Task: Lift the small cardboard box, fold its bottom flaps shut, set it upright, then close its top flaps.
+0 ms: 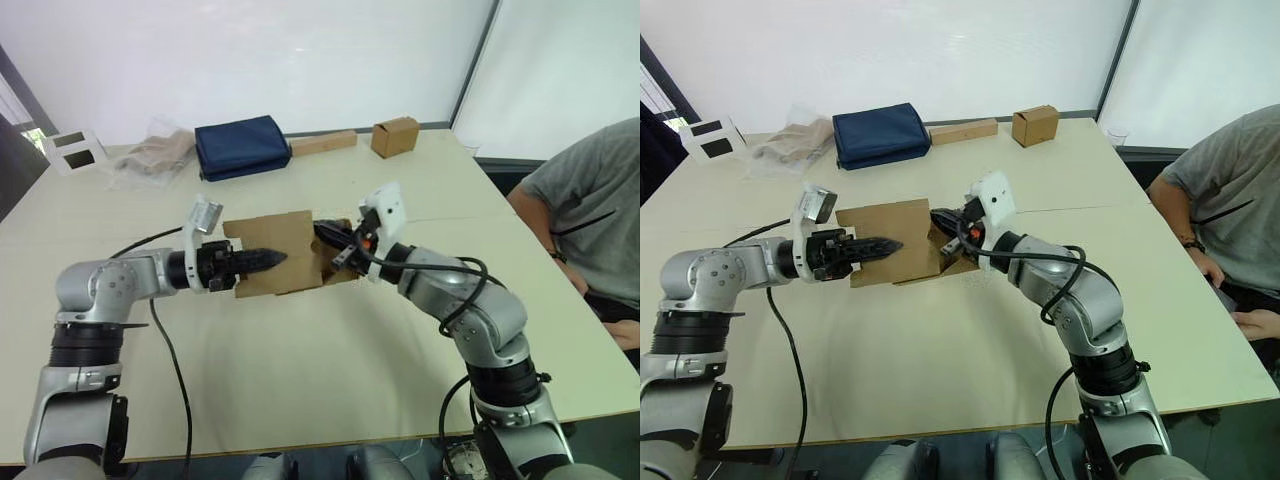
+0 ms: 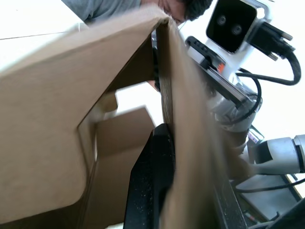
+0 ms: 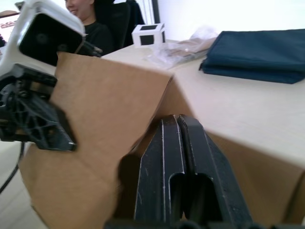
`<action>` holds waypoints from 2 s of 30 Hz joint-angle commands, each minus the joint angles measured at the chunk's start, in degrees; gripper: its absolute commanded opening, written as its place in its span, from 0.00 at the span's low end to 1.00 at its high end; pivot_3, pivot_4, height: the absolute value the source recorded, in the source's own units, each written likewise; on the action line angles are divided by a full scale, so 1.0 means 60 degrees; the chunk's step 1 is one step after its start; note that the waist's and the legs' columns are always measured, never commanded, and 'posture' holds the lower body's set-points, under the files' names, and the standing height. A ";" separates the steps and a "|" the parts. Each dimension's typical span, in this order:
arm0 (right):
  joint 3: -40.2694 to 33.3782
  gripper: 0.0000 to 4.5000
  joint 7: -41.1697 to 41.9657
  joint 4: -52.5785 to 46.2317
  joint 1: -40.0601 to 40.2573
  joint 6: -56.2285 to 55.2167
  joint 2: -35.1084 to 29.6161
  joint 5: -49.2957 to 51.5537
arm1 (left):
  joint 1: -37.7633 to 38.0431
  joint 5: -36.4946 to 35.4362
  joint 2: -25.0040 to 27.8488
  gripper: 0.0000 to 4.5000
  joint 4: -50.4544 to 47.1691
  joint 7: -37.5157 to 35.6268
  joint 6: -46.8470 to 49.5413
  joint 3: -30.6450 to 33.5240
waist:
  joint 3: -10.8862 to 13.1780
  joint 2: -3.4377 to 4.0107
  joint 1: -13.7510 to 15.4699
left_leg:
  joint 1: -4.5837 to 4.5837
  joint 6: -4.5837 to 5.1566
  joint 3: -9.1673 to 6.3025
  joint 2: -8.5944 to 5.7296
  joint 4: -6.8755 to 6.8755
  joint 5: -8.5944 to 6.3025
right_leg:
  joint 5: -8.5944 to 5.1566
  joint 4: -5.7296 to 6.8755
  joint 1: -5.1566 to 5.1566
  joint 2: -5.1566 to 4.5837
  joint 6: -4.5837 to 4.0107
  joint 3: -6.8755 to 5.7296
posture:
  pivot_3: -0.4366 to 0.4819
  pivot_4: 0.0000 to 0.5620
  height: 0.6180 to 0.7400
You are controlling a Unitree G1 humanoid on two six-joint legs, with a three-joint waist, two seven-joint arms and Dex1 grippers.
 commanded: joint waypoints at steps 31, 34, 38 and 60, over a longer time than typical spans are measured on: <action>-0.1633 0.00 0.1383 -0.1392 0.2168 0.0506 -0.1935 0.1098 | -0.0386 -0.0484 0.0114 0.02 -0.0097 0.0130 -0.0146 0.0288 | 0.0000 -0.0001 0.0036 | 0.0003 0.0004 -0.0003 0.0003 0.0001 -0.0002 | 0.0000 0.0002 0.0007 0.0002 0.0000 0.0000 | 0.48 0.27 1.00; -0.1230 0.00 0.1413 -0.1310 0.1951 0.0299 -0.1758 0.0859 | -0.0382 -0.0510 0.0155 0.02 -0.0146 0.0091 -0.0091 0.0266 | 0.0000 -0.0001 0.0029 | 0.0003 0.0003 -0.0003 0.0003 0.0001 -0.0002 | 0.0000 0.0001 0.0007 0.0002 0.0000 0.0000 | 0.48 0.27 1.00; -0.0520 0.00 0.1755 -0.1082 0.1421 0.0058 -0.1402 0.0680 | -0.0235 -0.0580 0.0264 0.02 -0.0466 -0.0039 0.0071 0.0123 | 0.0000 0.0000 0.0015 | 0.0003 0.0001 -0.0003 0.0002 0.0002 0.0000 | 0.0000 0.0002 0.0006 0.0002 0.0000 0.0000 | 0.48 0.27 1.00; -0.3057 0.00 0.2726 -0.0322 0.1373 0.0732 -0.2576 0.2172 | -0.0104 -0.0827 0.0370 0.02 -0.0686 0.0007 0.0074 0.0347 | 0.0000 -0.0001 0.0066 | 0.0000 0.0008 -0.0003 -0.0001 0.0003 -0.0004 | 0.0000 -0.0010 0.0014 -0.0003 0.0000 -0.0002 | 0.48 0.27 1.00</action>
